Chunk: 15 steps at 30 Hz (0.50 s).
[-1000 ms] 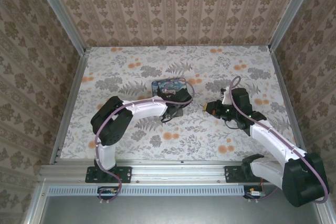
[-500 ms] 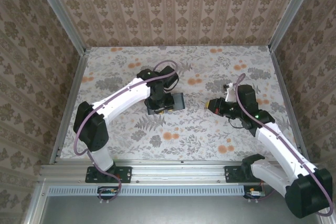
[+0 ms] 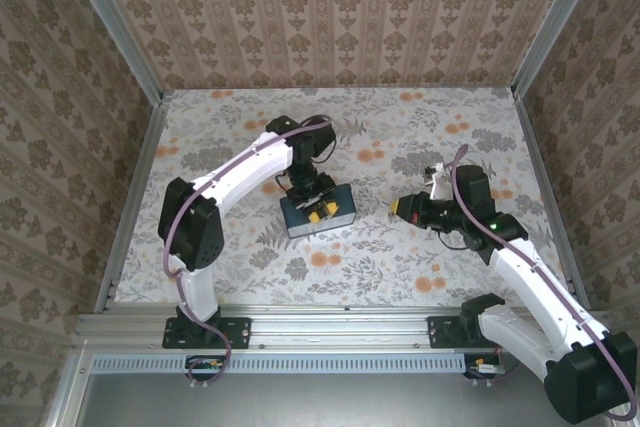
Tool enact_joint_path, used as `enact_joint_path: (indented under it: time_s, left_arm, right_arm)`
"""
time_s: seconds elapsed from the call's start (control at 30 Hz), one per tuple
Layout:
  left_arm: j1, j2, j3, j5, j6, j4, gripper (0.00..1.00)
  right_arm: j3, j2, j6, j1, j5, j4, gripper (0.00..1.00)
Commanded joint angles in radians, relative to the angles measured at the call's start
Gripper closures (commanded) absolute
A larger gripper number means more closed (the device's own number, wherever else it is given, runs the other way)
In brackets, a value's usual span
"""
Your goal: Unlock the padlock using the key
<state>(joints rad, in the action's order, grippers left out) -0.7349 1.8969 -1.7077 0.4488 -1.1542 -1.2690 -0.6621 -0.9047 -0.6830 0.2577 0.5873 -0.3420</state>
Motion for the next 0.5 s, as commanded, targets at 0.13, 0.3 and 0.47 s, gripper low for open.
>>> enact_joint_path:
  time_s: [0.13,0.3,0.47]
  left_arm:
    - [0.056,0.033,-0.154,0.036,0.056,-0.032,0.42]
    - [0.068,-0.081,-0.075,0.092,0.129,0.063,0.39]
    - [0.115,-0.21,-0.008,0.015,0.423,0.085,0.47]
  right_arm:
    - [-0.049,-0.047,-0.011,0.066,0.017,0.004,1.0]
    - [-0.042,-0.073,-0.092,0.156,-0.005,0.061,1.0]
    - [0.011,-0.093,-0.232,0.255,-0.032,0.222,1.0]
